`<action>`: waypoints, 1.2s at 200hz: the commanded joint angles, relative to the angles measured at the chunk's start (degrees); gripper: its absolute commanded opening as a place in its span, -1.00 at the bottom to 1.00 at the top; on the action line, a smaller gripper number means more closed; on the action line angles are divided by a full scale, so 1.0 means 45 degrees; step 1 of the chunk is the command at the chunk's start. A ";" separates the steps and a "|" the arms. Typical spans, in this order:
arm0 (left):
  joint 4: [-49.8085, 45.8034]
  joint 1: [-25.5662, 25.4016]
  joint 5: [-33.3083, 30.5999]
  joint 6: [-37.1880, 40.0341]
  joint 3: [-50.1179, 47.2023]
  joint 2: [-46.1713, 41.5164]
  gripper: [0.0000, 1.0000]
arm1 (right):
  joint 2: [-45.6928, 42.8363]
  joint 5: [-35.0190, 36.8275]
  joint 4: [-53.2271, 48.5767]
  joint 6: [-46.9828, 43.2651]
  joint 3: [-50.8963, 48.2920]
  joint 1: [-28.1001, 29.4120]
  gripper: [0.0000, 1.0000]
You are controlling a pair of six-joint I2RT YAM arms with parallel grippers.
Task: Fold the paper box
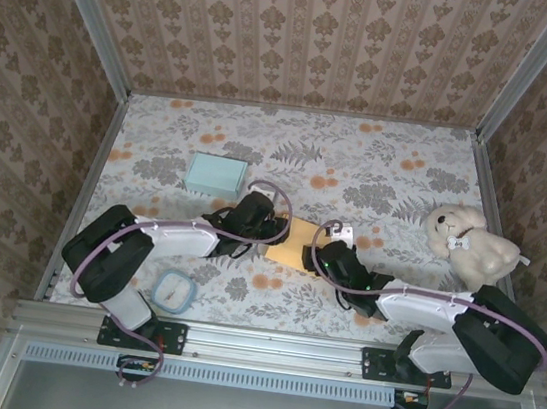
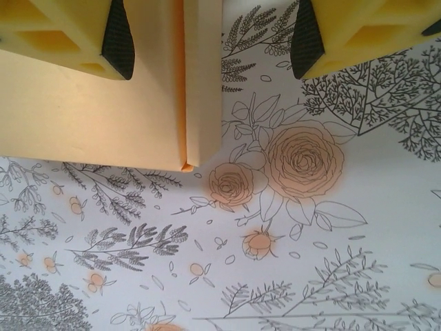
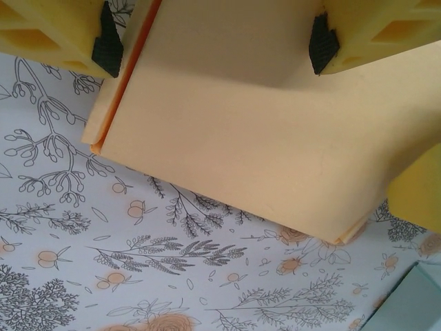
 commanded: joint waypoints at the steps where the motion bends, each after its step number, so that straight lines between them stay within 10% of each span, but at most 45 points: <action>1: 0.0063 -0.0159 -0.0353 0.0323 -0.0193 -0.0988 0.29 | 0.0549 0.0392 0.0536 -0.0126 0.0272 -0.0094 0.50; 73: -0.1451 -0.0131 -0.1414 -0.1044 -0.0841 -0.3023 0.69 | 0.2063 0.0410 0.1238 0.0026 0.0333 -0.0322 0.48; 109: -0.4531 0.0481 -0.2309 -0.4939 -0.0251 -0.3259 0.84 | 0.2091 0.0235 0.1370 0.0146 0.0206 -0.0329 0.46; 240: -0.4654 0.0126 0.1697 -0.6079 0.2827 0.1121 0.77 | 0.1680 -0.0118 0.1645 0.0079 -0.0151 -0.0534 0.45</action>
